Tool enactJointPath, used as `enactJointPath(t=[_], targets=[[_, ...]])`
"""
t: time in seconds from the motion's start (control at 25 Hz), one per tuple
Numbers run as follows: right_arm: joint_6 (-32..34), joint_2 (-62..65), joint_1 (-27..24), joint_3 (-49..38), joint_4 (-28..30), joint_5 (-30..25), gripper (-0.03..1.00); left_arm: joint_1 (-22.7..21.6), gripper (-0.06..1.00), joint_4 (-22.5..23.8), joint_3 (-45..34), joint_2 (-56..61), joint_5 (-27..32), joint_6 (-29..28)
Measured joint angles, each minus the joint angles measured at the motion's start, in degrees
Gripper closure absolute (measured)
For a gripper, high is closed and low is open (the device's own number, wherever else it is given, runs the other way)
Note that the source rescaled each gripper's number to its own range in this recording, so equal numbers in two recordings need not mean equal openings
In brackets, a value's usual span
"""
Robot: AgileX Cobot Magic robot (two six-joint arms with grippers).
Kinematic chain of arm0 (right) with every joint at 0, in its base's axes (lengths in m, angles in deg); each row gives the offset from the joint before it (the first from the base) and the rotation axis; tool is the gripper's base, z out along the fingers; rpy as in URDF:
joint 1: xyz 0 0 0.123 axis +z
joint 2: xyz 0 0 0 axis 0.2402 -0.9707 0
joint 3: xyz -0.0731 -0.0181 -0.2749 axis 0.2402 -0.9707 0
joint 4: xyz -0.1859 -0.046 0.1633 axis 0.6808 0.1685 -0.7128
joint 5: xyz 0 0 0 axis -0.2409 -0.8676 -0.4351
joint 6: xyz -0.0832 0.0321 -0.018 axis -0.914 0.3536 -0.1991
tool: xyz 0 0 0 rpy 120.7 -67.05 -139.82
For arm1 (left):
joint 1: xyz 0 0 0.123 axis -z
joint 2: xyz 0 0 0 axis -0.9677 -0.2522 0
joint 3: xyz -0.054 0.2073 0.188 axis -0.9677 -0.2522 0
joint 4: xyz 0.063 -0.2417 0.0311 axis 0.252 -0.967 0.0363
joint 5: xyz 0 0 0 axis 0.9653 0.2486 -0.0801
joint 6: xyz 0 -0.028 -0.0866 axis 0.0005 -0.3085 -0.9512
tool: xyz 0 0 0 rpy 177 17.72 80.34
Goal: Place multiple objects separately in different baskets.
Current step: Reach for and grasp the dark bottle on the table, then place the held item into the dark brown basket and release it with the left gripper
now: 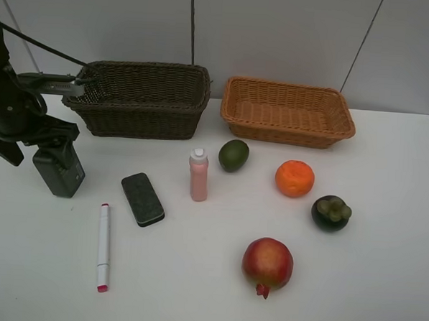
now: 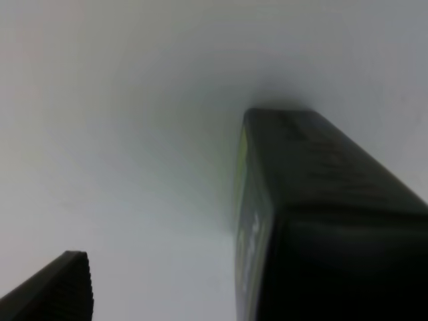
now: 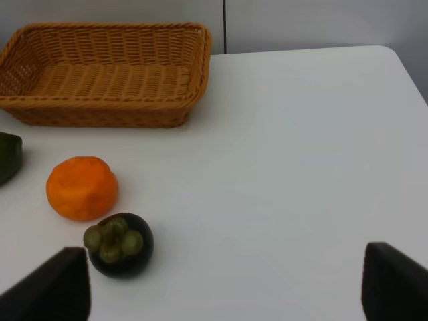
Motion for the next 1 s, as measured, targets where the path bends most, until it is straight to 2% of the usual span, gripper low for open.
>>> enactJointPath(t=[0.12,0.2,0.28,0.4,0.44,0.72,0.8,0.88,1.0], targets=[[0.0,0.0,0.0,0.0,0.0,0.0,0.26,0.0,-0.04,-0.2,0.0,-0.4,-0.1,0.0],[0.0,0.0,0.0,0.0,0.0,0.0,0.26,0.0,0.02,-0.3,0.0,-0.4,-0.3,-0.2],[0.0,0.0,0.0,0.0,0.0,0.0,0.26,0.0,0.18,-0.6,0.0,-0.4,-0.4,-0.6],[0.0,0.0,0.0,0.0,0.0,0.0,0.26,0.0,0.55,-0.7,0.1,-0.4,-0.4,-1.0],[0.0,0.0,0.0,0.0,0.0,0.0,0.26,0.0,0.61,-0.7,0.1,-0.4,-0.4,-1.2],[0.0,0.0,0.0,0.0,0.0,0.0,0.26,0.0,0.61,-0.6,0.2,-0.2,-0.4,-3.6],[0.0,0.0,0.0,0.0,0.0,0.0,0.26,0.0,0.61,-0.7,1.4,0.5,1.5,-3.6],[0.0,0.0,0.0,0.0,0.0,0.0,0.26,0.0,0.61,-1.5,4.9,1.8,4.7,-3.7],[0.0,0.0,0.0,0.0,0.0,0.0,0.26,0.0,0.61,-4.0,14.1,2.5,10.6,-3.6]])
